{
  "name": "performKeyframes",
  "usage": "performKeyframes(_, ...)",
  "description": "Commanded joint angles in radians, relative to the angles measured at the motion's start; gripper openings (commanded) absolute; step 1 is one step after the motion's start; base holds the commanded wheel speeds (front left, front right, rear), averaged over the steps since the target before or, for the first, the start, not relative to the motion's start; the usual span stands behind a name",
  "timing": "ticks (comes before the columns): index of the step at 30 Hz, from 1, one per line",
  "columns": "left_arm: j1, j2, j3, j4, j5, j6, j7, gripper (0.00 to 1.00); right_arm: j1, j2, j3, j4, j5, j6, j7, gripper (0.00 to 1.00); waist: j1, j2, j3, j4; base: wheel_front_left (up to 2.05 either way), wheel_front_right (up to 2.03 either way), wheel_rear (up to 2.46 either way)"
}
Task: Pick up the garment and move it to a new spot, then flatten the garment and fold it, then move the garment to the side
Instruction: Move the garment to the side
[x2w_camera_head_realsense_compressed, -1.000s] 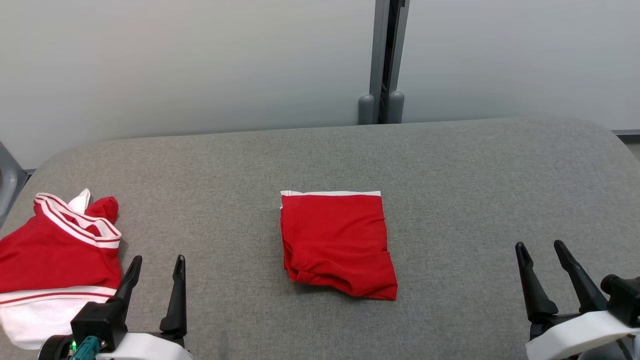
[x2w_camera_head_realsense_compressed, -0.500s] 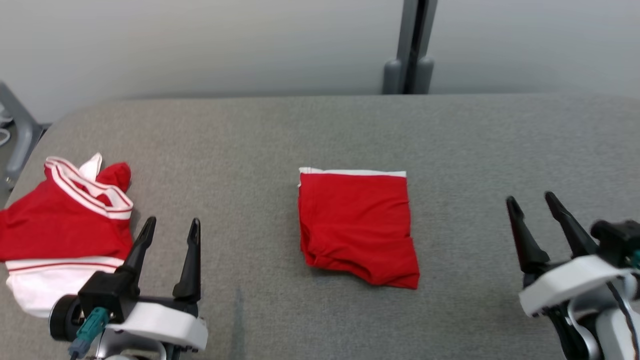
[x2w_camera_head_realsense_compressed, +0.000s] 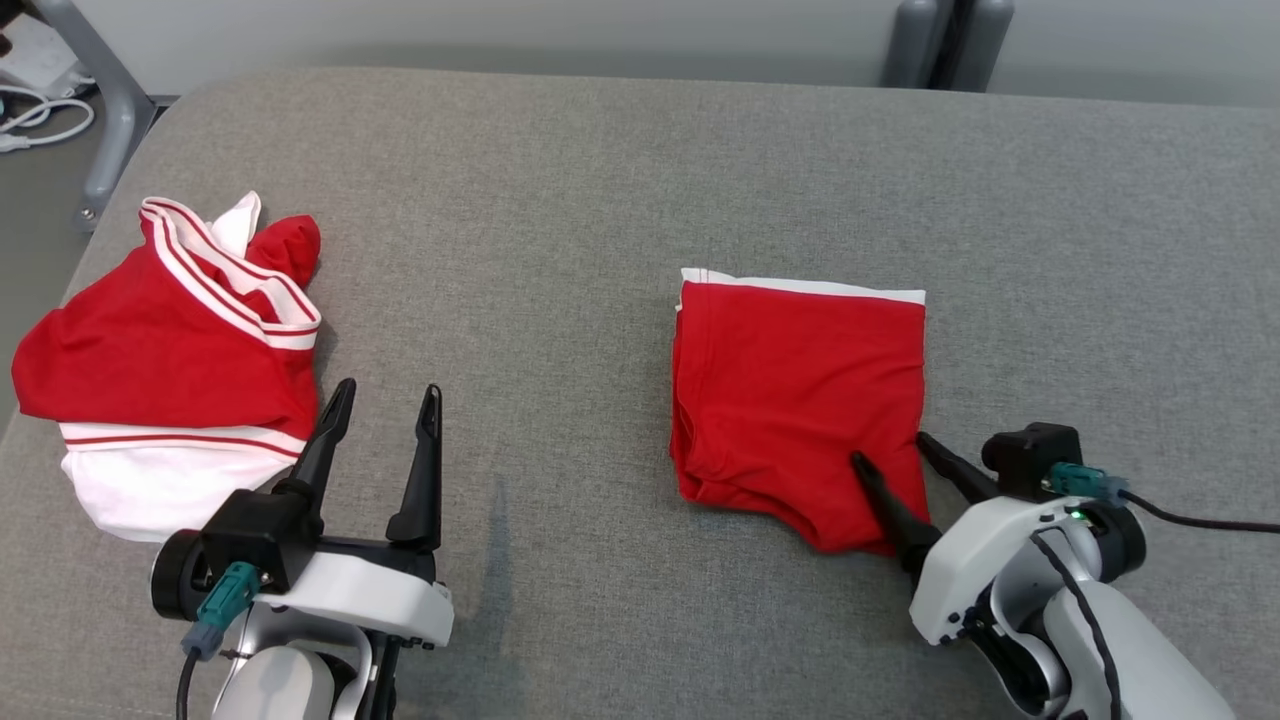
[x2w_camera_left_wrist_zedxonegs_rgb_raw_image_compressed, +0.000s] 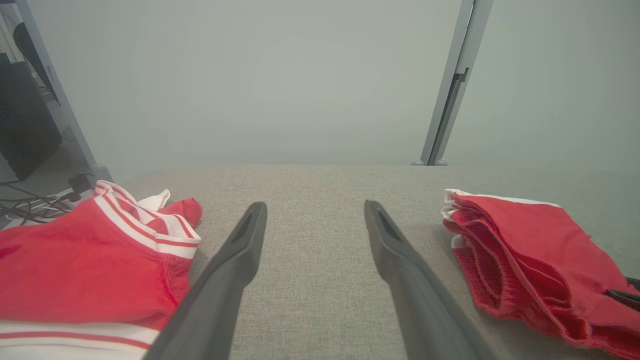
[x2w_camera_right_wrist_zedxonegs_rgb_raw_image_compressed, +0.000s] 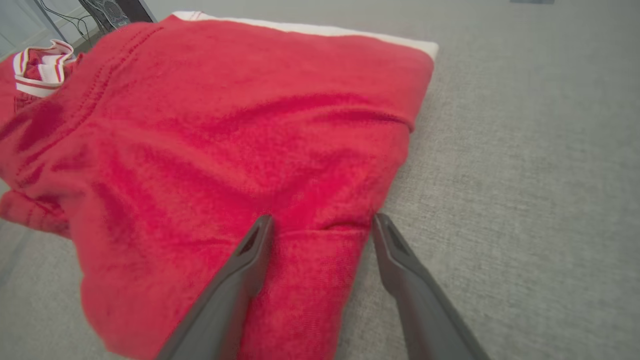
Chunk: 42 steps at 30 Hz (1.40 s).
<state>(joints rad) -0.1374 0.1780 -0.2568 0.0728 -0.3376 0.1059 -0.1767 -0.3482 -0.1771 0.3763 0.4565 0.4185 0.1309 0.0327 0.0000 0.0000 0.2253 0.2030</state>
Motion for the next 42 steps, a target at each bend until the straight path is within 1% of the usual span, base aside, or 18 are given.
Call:
performKeyframes(1,-0.024,0.002,0.001,0.013,-0.007,-0.006,-0.009,1.0,-0.025,0.002,0.014,0.028,0.018,0.0,-0.002,1.0,0.0,0.0,0.008,0.004,0.0,0.0,0.0)
performKeyframes(4,-0.038,0.003,0.001,0.035,-0.01,-0.011,-0.017,1.0,-0.051,0.008,0.056,0.073,0.054,0.0,0.016,1.0,0.0,0.0,0.013,0.001,0.0,0.0,0.0)
performKeyframes(5,-0.044,0.004,0.001,0.041,-0.011,-0.014,-0.019,1.0,-0.058,0.008,0.07,0.087,0.066,0.0,0.03,0.72,0.0,0.0,0.014,-0.001,0.0,0.0,0.0)
performKeyframes(6,-0.048,0.006,0.001,0.048,-0.011,-0.017,-0.022,1.0,-0.065,0.006,0.087,0.098,0.079,0.0,0.04,0.4,0.0,0.0,0.015,-0.002,0.0,0.0,0.0)
performKeyframes(7,-0.052,0.006,0.001,0.053,-0.011,-0.017,-0.025,1.0,-0.071,0.003,0.104,0.105,0.092,0.0,0.049,0.0,0.0,0.0,0.016,-0.004,0.0,0.0,0.0)
performKeyframes(13,-0.071,0.008,0.001,0.072,-0.016,-0.025,-0.039,1.0,-0.111,-0.041,0.173,0.114,0.127,-0.001,0.059,0.0,0.0,0.0,0.015,-0.028,0.0,0.0,0.0)
performKeyframes(17,-0.075,0.015,0.004,0.06,-0.018,-0.028,-0.047,1.0,-0.131,-0.076,0.227,0.091,0.144,-0.001,0.059,0.0,0.0,0.0,0.022,-0.07,0.0,0.0,0.0)
performKeyframes(21,-0.077,0.025,0.007,0.033,-0.013,-0.025,-0.048,1.0,-0.151,-0.118,0.27,0.057,0.155,-0.001,0.038,0.0,0.0,0.0,0.042,-0.14,0.0,0.0,0.0)
performKeyframes(26,-0.089,0.041,0.014,-0.009,-0.013,-0.021,-0.039,1.0,-0.186,-0.169,0.309,0.034,0.169,-0.001,-0.004,0.0,0.0,0.0,0.079,-0.251,0.0,0.0,0.0)
performKeyframes(27,-0.095,0.049,0.015,-0.021,-0.011,-0.022,-0.032,1.0,-0.204,-0.186,0.332,0.036,0.18,-0.001,-0.023,0.0,0.0,0.0,0.09,-0.297,0.0,0.0,0.0)
performKeyframes(28,-0.101,0.054,0.017,-0.029,-0.01,-0.021,-0.029,1.0,-0.217,-0.193,0.344,0.04,0.186,-0.001,-0.03,0.0,0.0,0.0,0.098,-0.321,0.0,0.0,0.0)
performKeyframes(29,-0.101,0.054,0.017,-0.029,-0.01,-0.021,-0.029,1.0,-0.217,-0.193,0.344,0.04,0.186,-0.001,-0.03,0.0,0.0,0.0,0.098,-0.321,0.0,0.0,0.0)
performKeyframes(33,-0.127,0.067,0.012,-0.058,-0.004,-0.024,-0.01,1.0,-0.284,-0.213,0.399,0.062,0.213,-0.001,-0.08,0.0,0.0,0.0,0.131,-0.401,0.0,0.0,0.0)
performKeyframes(37,-0.163,0.085,0.005,-0.088,0.008,-0.031,0.013,1.0,-0.371,-0.242,0.475,0.09,0.226,-0.001,-0.144,0.0,0.0,0.0,0.168,-0.462,0.0,0.0,0.0)
performKeyframes(40,-0.19,0.094,-0.008,-0.115,0.022,-0.036,0.032,1.0,-0.438,-0.279,0.532,0.123,0.229,-0.001,-0.199,0.0,0.0,0.0,0.197,-0.492,0.0,0.0,0.0)
performKeyframes(42,-0.21,0.105,-0.011,-0.136,0.027,-0.043,0.045,1.0,-0.482,-0.317,0.56,0.156,0.229,-0.001,-0.229,0.0,0.0,0.0,0.219,-0.504,0.0,0.0,0.0)
